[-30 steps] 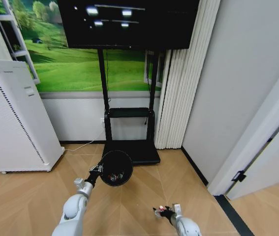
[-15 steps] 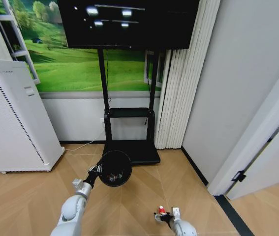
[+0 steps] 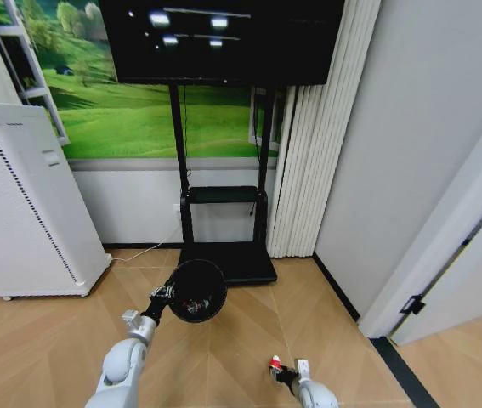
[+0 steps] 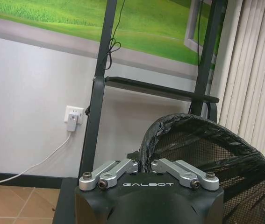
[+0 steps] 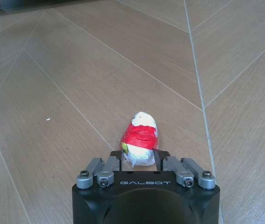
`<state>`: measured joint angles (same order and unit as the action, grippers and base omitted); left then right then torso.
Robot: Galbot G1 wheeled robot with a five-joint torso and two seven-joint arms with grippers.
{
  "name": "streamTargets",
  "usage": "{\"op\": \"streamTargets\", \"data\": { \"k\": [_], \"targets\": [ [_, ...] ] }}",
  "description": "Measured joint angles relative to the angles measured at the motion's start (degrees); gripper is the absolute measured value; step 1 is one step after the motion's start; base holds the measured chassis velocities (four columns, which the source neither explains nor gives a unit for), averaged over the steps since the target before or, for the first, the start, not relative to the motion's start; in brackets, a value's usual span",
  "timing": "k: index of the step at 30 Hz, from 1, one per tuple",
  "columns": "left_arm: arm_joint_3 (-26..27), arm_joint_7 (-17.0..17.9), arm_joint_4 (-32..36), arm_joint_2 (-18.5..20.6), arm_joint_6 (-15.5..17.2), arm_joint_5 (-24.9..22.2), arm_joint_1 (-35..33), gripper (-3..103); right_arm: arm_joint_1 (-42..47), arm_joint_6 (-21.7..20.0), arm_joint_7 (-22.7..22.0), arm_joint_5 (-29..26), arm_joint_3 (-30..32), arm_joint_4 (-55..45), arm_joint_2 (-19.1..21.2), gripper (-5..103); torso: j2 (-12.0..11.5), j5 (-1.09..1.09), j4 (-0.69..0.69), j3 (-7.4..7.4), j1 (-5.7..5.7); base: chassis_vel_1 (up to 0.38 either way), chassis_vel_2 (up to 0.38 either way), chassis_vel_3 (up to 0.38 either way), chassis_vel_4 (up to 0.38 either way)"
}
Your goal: Pick up the trash bin and place the garbage on the floor into it.
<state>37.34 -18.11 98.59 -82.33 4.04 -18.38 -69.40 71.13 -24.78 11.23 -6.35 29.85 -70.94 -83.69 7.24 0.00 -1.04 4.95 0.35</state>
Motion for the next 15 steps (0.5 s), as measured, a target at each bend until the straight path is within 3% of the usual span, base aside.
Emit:
{"op": "streamTargets", "data": {
  "k": [4,10,15],
  "targets": [
    [0.0,0.1,0.5,-0.2,0.0,0.3,-0.4,7,0.2,0.5,0.0,0.0,0.0,0.1,0.1,29,0.0,0.00,0.00,0.00,0.00,0.000,0.000,0.000,0.000],
    [-0.2,0.7,1.6,-0.6,0.1,1.0,-1.2,7,1.2,1.5,0.1,-0.2,0.3,-1.5,0.7,3,0.0,0.01,0.00,0.00,0.00,0.000,0.000,0.000,0.000],
    [-0.6,1.1,2.4,-0.9,0.2,1.5,-1.7,7,2.9,2.6,-0.1,-0.8,1.3,-5.3,1.9,0,0.0,0.01,0.00,0.00,0.00,0.000,0.000,0.000,0.000]
  ]
}}
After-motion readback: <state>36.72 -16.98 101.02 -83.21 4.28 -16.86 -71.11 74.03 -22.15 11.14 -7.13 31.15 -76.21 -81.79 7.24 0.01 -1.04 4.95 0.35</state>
